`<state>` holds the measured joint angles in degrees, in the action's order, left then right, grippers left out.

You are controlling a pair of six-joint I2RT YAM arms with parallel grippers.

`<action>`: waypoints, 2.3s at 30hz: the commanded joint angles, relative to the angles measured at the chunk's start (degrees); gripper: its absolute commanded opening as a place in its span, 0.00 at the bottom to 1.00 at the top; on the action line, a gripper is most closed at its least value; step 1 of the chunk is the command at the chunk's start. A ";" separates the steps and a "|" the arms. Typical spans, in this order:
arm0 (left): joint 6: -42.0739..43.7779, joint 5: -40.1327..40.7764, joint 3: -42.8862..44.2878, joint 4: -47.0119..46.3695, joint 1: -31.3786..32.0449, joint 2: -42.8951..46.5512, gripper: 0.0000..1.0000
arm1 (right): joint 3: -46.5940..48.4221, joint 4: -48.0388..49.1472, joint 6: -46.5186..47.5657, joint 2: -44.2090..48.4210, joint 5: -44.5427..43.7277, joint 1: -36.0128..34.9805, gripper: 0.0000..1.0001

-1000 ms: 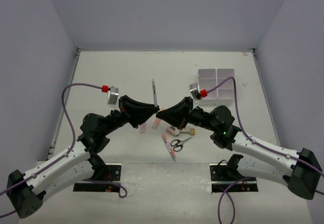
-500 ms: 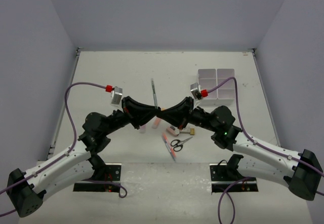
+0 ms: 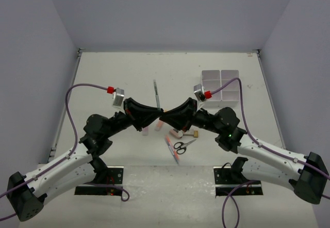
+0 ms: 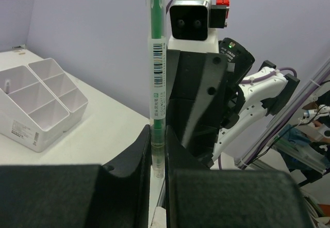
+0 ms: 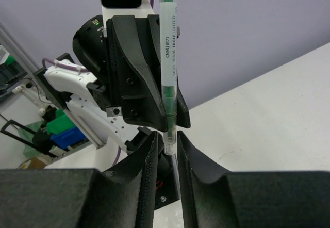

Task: Sort the stationery into containers
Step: Close the pen cap on the pen.

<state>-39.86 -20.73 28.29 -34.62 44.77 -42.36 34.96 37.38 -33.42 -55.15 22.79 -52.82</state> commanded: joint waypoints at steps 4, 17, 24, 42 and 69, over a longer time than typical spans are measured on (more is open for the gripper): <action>-0.57 1.66 2.02 -2.64 -0.03 1.06 0.00 | 3.53 1.30 -0.07 -1.26 2.79 0.08 0.40; -2.28 -0.79 2.21 -4.40 -0.03 0.13 0.00 | 6.76 0.73 -0.42 -5.00 5.46 0.04 0.39; -1.79 -1.99 2.02 -4.12 0.04 0.10 0.00 | 8.47 0.22 -0.33 -6.39 6.08 0.00 0.27; 1.29 -3.54 3.47 -1.51 0.11 0.03 0.13 | 7.18 -0.88 1.23 -4.52 5.71 0.03 0.00; 10.10 4.13 12.34 9.68 -0.03 -1.78 0.92 | 5.37 -4.09 3.37 -3.30 7.03 -0.09 0.00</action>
<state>-33.56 -19.78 36.51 -28.25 44.75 -42.99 40.49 33.51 -31.54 -60.20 29.12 -52.84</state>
